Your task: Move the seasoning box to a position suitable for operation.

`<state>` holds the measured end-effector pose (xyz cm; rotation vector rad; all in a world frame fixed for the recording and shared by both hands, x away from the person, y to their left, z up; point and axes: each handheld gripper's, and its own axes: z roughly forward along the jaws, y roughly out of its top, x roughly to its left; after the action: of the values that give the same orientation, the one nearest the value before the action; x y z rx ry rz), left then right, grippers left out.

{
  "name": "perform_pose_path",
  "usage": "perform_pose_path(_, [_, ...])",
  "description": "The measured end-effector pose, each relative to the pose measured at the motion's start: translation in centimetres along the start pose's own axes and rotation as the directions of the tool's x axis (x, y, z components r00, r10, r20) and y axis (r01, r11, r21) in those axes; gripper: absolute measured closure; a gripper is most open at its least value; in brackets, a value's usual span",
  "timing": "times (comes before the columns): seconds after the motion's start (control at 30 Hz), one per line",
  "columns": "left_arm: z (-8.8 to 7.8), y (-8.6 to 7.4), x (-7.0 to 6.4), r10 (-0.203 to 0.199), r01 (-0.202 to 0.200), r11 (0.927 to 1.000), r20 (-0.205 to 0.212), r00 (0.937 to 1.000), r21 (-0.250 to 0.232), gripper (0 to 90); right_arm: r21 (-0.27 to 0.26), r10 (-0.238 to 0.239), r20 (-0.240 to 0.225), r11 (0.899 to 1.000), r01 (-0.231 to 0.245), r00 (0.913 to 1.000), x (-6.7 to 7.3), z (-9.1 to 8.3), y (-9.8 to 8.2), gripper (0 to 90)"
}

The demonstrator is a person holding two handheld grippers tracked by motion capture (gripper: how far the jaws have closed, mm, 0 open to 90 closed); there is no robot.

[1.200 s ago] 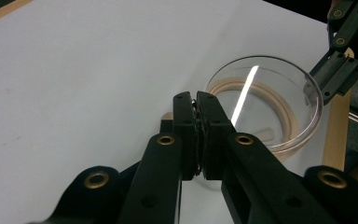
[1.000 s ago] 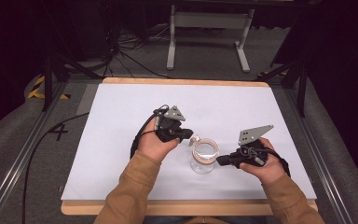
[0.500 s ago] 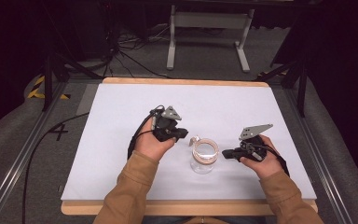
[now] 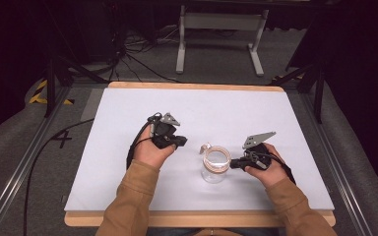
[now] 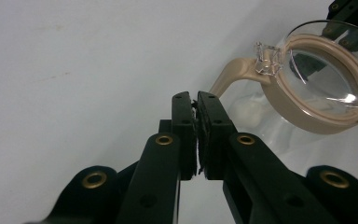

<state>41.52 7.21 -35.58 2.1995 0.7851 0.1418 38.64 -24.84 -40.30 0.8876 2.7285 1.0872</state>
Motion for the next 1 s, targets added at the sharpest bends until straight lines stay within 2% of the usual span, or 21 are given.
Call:
perform_pose_path(0.13, [0.1, 0.0, 0.0, 0.0, 0.0, 1.0, 0.003, 1.0, -0.004, 86.2, 0.026, -0.003, -0.01, 1.0, 0.003, 0.9999, 0.2, 0.1, -0.1, 90.0])
perform_pose_path(0.4, [0.2, 0.0, 0.1, 0.003, -0.003, 1.0, 0.003, 1.0, -0.002, 85.7, 0.042, -0.021, -0.036, 0.999, 0.022, 0.9991, 0.7, 0.5, -0.2, 90.0])
perform_pose_path(0.5, [0.1, 0.0, 0.1, 0.001, -0.001, 1.0, 0.004, 1.0, -0.003, 85.6, 0.049, -0.041, -0.062, 0.998, 0.044, 0.9972, 1.3, 0.7, 0.0, 90.0])
perform_pose_path(1.0, [0.0, -0.1, 0.2, -0.004, 0.004, 0.9999, 0.006, 1.0, -0.01, 85.3, 0.068, -0.09, -0.123, 0.993, 0.099, 0.9883, 3.3, 1.6, 0.5, 90.0])
